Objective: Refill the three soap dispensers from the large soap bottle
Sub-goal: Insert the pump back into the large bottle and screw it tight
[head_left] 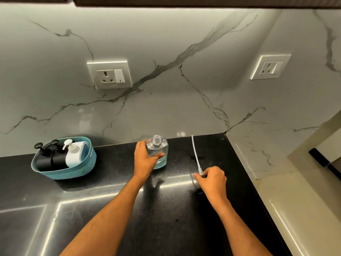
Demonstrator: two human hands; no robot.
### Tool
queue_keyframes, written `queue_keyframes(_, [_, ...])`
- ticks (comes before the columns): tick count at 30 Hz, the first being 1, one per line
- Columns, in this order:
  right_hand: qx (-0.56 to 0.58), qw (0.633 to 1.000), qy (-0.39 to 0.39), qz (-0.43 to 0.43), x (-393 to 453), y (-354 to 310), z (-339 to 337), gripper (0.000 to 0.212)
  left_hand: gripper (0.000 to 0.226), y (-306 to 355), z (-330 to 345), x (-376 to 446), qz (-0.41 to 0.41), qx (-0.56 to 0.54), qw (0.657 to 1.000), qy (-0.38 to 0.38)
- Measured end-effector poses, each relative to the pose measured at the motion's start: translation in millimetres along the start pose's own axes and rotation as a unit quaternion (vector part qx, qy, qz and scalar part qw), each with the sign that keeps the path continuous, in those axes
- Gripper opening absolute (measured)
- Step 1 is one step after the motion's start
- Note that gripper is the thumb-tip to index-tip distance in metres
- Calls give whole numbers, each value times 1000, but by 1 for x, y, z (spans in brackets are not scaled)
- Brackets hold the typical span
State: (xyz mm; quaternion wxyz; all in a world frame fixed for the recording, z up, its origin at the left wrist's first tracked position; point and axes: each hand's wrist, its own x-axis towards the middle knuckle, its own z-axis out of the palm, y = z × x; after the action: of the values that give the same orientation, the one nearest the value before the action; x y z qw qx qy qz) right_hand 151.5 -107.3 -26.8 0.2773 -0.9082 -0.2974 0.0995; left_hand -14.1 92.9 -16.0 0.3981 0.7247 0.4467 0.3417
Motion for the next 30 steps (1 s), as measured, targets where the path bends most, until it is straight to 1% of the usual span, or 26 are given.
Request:
queue_keyframes(3, [65,997,23,-38,-3,-27,-14,32,68,-5,-14,-14,11,-6,1000,12])
queue_keyframes(6, [103,992,23,-70,-7,-54,-27,24,70,-6,-31,-27,15,-12,999,31])
queue_keyframes(11, [135,982,13,-133,-21,-90,-41,28,69,-5,-62,-50,17,-7,998,57])
queue_keyframes(13, [158,975,29,-153,-27,-102,-47,35,69,-6,-73,-58,13,-2,998,66])
queue_keyframes(16, [196,962,72,-176,-34,-121,-60,43,68,-9,-87,-67,5,-2,997,77])
queue_keyframes(20, [245,938,98,-223,-44,-146,-82,38,69,-18,-102,-73,-1,1,996,87])
queue_keyframes(24, [259,916,101,-291,-61,-170,-100,32,72,-24,-117,-75,-10,7,995,96])
queue_keyframes(27, [265,908,106,-308,-71,-185,-112,31,71,-26,-125,-76,-16,11,995,101])
queue_keyframes(30, [247,904,115,-328,-79,-197,-124,32,70,-27,-130,-76,-22,13,995,101])
